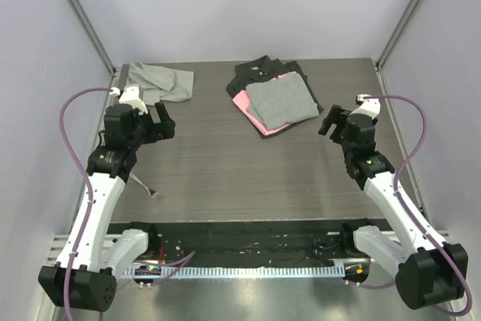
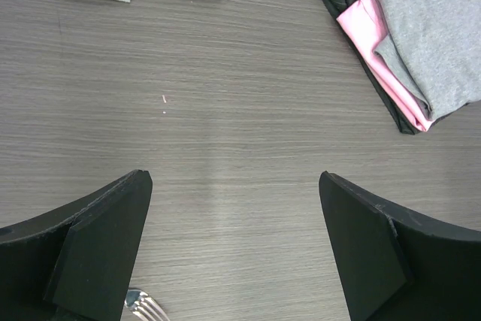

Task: Fold the napkin, place the utensils inside, and roll it up
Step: Move the napkin to the centre of the board

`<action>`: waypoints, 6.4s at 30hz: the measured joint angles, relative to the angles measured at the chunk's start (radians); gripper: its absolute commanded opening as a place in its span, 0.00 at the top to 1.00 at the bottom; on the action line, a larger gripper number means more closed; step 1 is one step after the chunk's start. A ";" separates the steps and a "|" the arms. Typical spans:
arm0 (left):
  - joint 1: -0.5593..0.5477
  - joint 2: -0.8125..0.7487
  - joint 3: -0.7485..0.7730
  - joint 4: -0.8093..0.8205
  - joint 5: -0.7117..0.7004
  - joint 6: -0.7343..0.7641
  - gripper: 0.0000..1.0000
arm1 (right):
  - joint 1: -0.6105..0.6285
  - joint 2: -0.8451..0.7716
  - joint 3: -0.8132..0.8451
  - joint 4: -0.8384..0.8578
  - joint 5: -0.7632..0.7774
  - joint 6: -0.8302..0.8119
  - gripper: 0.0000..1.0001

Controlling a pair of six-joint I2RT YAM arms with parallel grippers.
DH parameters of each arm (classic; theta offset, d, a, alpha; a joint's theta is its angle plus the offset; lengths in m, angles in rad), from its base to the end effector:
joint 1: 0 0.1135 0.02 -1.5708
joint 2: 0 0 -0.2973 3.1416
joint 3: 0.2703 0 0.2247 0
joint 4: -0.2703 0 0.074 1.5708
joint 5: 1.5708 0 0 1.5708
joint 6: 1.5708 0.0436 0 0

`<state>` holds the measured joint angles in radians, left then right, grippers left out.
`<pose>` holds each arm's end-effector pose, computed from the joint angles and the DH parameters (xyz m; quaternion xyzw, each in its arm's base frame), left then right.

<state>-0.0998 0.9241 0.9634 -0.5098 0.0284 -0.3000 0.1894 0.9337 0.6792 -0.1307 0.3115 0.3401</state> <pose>0.1588 -0.0171 0.3659 -0.0778 0.8488 -0.1157 0.5099 0.1742 0.0198 0.3126 0.1481 0.8105 0.0202 0.5664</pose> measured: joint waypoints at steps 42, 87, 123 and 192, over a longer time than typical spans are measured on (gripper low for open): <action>0.000 0.015 0.000 0.002 0.026 0.020 0.00 | 0.240 0.672 0.261 0.074 -0.243 0.265 0.31; 0.000 0.035 0.000 0.006 0.026 0.028 0.00 | 0.180 1.249 0.891 -0.063 -0.110 0.165 0.31; -0.167 1.143 0.759 -0.004 -0.381 -0.059 0.09 | 0.073 0.674 0.517 -0.095 -0.464 0.037 0.27; -0.891 0.788 0.010 0.316 -0.205 -0.397 0.17 | 0.126 0.445 0.195 -0.125 -0.469 0.113 0.28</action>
<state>-0.9905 1.7123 0.9730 -0.1940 -0.1768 -0.6971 0.3153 1.3785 0.8738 -0.2554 -0.1574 0.4530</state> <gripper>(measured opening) 0.592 0.724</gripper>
